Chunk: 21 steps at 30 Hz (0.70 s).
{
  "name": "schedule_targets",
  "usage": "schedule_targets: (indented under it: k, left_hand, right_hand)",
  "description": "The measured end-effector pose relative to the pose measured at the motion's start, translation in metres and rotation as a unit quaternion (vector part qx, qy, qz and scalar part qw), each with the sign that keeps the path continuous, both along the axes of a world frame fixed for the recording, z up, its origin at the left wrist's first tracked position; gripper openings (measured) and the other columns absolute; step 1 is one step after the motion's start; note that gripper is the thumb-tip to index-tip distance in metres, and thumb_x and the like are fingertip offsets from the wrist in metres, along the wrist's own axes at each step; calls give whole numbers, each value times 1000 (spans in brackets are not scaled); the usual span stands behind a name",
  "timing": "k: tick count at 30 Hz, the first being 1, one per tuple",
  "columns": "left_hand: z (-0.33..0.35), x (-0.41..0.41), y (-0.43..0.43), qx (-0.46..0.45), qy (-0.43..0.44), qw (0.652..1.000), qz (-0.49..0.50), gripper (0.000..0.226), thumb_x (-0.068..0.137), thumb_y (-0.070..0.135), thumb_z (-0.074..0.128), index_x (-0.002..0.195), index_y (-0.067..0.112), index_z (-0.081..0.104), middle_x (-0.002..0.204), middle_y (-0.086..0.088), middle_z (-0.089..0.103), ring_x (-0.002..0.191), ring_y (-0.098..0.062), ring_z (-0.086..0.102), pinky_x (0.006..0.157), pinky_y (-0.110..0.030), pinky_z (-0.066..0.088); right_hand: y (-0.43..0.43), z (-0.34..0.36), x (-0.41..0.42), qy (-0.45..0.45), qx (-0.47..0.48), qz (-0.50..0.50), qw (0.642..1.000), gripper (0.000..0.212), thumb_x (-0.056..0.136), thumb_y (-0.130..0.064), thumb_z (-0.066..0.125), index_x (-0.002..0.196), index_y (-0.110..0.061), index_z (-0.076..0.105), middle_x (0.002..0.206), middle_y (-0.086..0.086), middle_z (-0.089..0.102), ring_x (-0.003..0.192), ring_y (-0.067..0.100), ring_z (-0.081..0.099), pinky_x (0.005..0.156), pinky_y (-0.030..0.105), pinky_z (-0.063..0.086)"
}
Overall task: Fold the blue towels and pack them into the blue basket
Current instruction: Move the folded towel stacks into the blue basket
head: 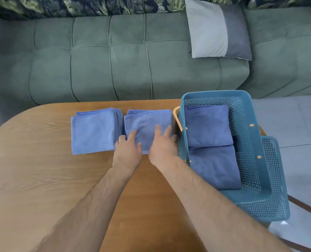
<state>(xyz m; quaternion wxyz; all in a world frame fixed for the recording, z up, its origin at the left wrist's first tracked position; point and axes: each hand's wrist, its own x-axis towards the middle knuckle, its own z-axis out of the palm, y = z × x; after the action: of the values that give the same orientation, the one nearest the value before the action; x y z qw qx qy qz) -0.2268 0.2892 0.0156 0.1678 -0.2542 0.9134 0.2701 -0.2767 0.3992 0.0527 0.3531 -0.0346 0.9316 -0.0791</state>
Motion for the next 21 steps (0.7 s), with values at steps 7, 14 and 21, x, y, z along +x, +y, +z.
schedule_targets:
  k: [7,14,21]
  left_hand:
    - [9,-14,-10,100,26,992,72,41,95,28,56,135,30,49,116,-12,52,93,-26,59,87,-36,51]
    - [12,-14,-17,179,58,978,87,41,86,14,60,124,27,60,114,-2,53,68,1,56,60,-12,41]
    - [66,16,-2,106,123,986,42,46,88,19,66,133,27,58,127,3,46,91,-4,53,80,-20,42]
  right_hand:
    - [4,-16,-10,67,13,-72,995,54,88,-10,62,133,-16,33,136,22,33,117,37,46,92,39,45]
    - [9,-17,-9,87,-51,-62,993,59,81,-10,64,133,-22,38,128,16,40,115,35,43,93,37,40]
    - [13,29,13,117,-93,38,988,85,81,-22,72,152,-30,25,151,6,21,121,31,39,93,39,43]
